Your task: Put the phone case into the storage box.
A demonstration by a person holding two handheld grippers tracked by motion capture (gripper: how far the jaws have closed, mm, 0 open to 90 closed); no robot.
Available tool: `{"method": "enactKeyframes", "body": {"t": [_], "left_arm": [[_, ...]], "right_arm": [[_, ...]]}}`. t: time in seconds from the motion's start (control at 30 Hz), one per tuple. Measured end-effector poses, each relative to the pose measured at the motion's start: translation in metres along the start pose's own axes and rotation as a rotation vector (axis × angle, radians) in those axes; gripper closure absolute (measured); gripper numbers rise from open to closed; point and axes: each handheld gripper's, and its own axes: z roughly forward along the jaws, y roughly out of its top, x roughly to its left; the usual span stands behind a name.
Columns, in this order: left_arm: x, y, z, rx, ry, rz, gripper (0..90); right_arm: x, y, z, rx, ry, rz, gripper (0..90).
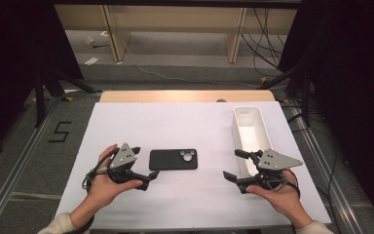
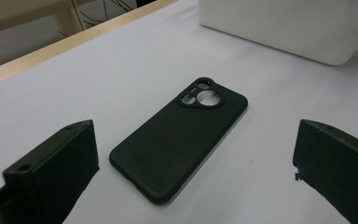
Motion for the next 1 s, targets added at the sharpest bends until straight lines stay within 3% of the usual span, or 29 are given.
{"method": "enactKeyframes", "body": {"t": [0.23,0.33,0.47,0.5,0.53,0.57,0.6,0.63,0.73,1.0], "left_arm": [[0.001,0.000,0.001,0.001,0.002,0.000,0.1],[0.002,0.001,0.000,-0.004,0.010,-0.005,7.0],[0.007,0.005,0.002,-0.007,0.096,-0.016,39.0],[0.010,0.006,0.004,-0.007,0.121,-0.020,50.6],[0.013,0.007,0.006,-0.001,0.136,-0.025,67.9],[0.019,0.008,0.012,0.017,0.151,-0.051,73.9],[0.019,0.008,0.012,0.017,0.151,-0.051,78.6],[0.021,0.008,0.015,0.029,0.156,-0.059,78.6],[0.025,0.007,0.021,0.055,0.167,-0.081,89.7],[0.030,0.013,0.037,0.092,0.176,-0.096,89.9]], "right_arm": [[0.001,0.000,0.000,0.001,0.000,0.005,19.2],[0.002,0.000,0.000,0.001,0.000,0.005,19.3],[0.002,0.000,0.001,0.002,0.002,0.004,19.7],[0.002,0.000,0.002,0.001,0.002,0.004,19.7],[0.002,0.000,0.002,0.003,0.001,0.006,19.7],[0.002,0.000,0.002,0.003,0.001,0.006,19.8],[0.002,0.000,0.002,0.003,0.001,0.006,19.8],[0.002,0.000,0.003,0.001,0.003,0.005,19.9],[0.002,0.000,0.002,0.001,-0.002,0.007,20.0],[0.002,0.000,0.002,0.004,-0.007,0.009,20.0]]}}
